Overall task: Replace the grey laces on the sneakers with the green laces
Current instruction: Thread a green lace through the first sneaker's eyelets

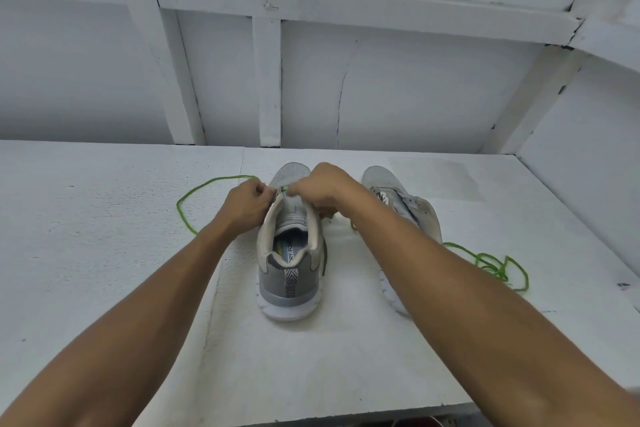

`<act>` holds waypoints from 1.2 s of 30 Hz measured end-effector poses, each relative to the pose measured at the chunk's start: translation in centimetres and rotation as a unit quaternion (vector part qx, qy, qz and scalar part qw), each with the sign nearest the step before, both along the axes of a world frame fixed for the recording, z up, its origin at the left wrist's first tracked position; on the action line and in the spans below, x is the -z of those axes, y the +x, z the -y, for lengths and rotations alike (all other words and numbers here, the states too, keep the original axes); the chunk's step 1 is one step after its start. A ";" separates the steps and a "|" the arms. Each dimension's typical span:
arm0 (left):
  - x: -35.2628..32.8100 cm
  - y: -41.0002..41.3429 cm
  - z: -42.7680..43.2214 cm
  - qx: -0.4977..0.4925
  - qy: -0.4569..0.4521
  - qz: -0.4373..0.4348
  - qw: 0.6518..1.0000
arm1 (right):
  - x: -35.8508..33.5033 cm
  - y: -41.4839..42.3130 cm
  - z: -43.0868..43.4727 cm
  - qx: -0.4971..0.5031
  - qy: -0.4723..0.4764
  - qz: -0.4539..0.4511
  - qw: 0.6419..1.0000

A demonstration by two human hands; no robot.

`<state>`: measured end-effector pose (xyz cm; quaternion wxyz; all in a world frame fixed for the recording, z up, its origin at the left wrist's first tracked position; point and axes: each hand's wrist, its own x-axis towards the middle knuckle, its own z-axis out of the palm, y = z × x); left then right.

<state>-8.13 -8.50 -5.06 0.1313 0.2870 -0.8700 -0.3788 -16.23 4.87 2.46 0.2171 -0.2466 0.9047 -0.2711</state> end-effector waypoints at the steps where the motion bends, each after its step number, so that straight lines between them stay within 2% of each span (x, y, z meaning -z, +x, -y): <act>1: -0.1 0.0 0.1 0.005 -0.012 0.002 1.000 | 0.2 0.2 -0.1 -0.003 0.019 -0.001 1.000; 4: -0.1 0.5 1.3 0.007 -0.084 0.014 0.996 | 1.5 0.3 -0.9 0.037 0.011 -0.016 0.999; 6: -0.1 1.2 3.4 -0.032 -0.124 0.021 0.992 | 2.5 0.4 -1.4 0.061 -0.006 -0.011 0.998; 9: -0.9 2.7 7.2 -0.100 -0.150 0.043 0.983 | 3.2 0.5 -1.6 0.091 -0.030 0.002 0.995; 12: -1.5 2.9 9.1 -0.108 -0.149 0.064 0.981 | 3.2 0.7 -1.6 0.086 -0.029 0.001 0.996; 16: -2.0 1.9 7.3 -0.078 -0.080 0.020 0.994 | 3.5 0.9 -2.0 0.115 -0.071 0.017 0.991; 21: -1.9 0.6 2.4 0.074 -0.100 0.044 0.991 | 3.6 1.1 -2.1 0.116 -0.113 0.026 0.986; 25: -0.8 -0.1 0.9 0.047 -0.104 0.024 0.993 | 3.2 -0.2 -1.5 0.080 -0.117 0.043 0.989; 27: -0.5 -0.1 0.6 0.034 -0.094 0.023 0.995 | 2.5 -1.1 -0.9 0.035 -0.106 0.013 0.994; 30: 0.2 0.0 0.6 0.028 -0.081 0.017 0.996 | 2.2 -2.7 -0.2 -0.033 -0.090 -0.099 0.990; 33: 0.6 0.1 0.4 0.026 -0.075 0.004 0.997 | 3.0 -4.0 -0.4 -0.106 0.016 -0.135 0.985; 36: 0.7 0.1 0.3 0.022 -0.075 -0.004 0.997 | 3.7 -4.4 -1.0 -0.097 0.051 -0.174 0.979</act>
